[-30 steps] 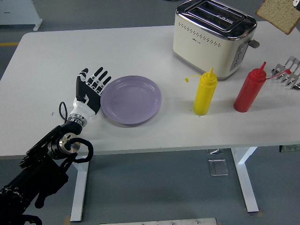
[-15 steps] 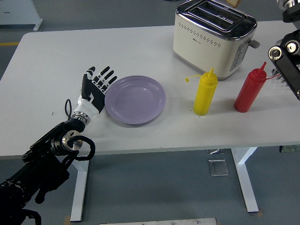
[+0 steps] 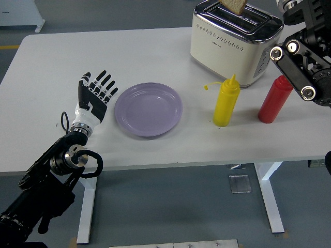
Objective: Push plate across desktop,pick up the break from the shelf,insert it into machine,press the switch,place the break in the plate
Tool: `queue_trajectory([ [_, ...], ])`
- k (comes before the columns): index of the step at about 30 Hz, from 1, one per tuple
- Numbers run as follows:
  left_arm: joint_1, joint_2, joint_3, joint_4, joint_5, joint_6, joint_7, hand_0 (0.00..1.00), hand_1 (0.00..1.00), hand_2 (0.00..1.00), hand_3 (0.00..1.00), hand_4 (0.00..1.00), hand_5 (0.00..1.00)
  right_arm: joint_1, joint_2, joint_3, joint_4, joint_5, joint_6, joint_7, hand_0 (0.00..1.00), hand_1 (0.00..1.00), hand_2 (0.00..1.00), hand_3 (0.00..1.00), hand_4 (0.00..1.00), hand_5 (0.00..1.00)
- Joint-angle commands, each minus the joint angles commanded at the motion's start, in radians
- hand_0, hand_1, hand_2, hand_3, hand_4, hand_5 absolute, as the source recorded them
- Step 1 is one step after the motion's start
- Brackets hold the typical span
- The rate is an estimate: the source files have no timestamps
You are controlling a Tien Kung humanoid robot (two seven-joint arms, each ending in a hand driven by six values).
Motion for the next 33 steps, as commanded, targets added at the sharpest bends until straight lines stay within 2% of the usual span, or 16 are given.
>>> queue_trajectory([
  [7, 0.083, 0.000, -0.163, -0.194, -0.014, 0.032, 0.005, 0.859, 0.859, 0.849, 0.785, 0.556, 0.998, 0.035, 0.034, -0.008, -0.127, 0.014, -0.014, 0.025, 0.275, 0.354, 0.420, 0.464, 0.282, 0.002],
  [14, 0.151, 0.000, -0.294, -0.368, -0.038, 0.048, 0.017, 0.855, 0.855, 0.846, 0.782, 0.558, 0.998, 0.042, 0.039, -0.008, -0.216, 0.019, -0.019, 0.041, 0.278, 0.355, 0.420, 0.463, 0.291, 0.002],
  [22, 0.221, 0.000, -0.407, -0.553, -0.053, 0.056, 0.026, 0.853, 0.854, 0.844, 0.782, 0.561, 0.998, 0.037, 0.034, -0.005, -0.293, 0.005, -0.025, 0.046, 0.279, 0.355, 0.420, 0.463, 0.292, 0.002],
  [25, 0.250, 0.000, -0.421, -0.615, -0.055, 0.054, 0.029, 0.853, 0.854, 0.844, 0.782, 0.561, 0.998, 0.038, 0.037, -0.016, -0.311, 0.004, -0.018, 0.043, 0.279, 0.355, 0.420, 0.463, 0.292, 0.002],
  [28, 0.283, 0.000, -0.432, -0.653, -0.053, 0.051, 0.033, 0.850, 0.852, 0.844, 0.781, 0.562, 0.998, 0.042, 0.041, -0.032, -0.332, 0.005, -0.004, 0.040, 0.290, 0.371, 0.435, 0.480, 0.300, 0.002],
  [31, 0.312, 0.000, -0.458, -0.647, -0.057, 0.047, 0.034, 0.850, 0.852, 0.844, 0.781, 0.562, 0.998, 0.045, 0.047, -0.050, -0.349, 0.023, 0.021, 0.040, 0.290, 0.371, 0.435, 0.480, 0.300, 0.002],
  [32, 0.320, 0.000, -0.466, -0.642, -0.058, 0.045, 0.035, 0.850, 0.852, 0.844, 0.781, 0.564, 0.998, 0.045, 0.049, -0.055, -0.352, 0.031, 0.030, 0.041, 0.381, 0.487, 0.541, 0.599, 0.558, 0.107],
  [33, 0.328, 0.000, -0.476, -0.632, -0.058, 0.042, 0.036, 0.850, 0.852, 0.844, 0.781, 0.564, 0.998, 0.045, 0.050, -0.061, -0.354, 0.040, 0.043, 0.042, 0.381, 0.487, 0.541, 0.599, 0.558, 0.107],
])
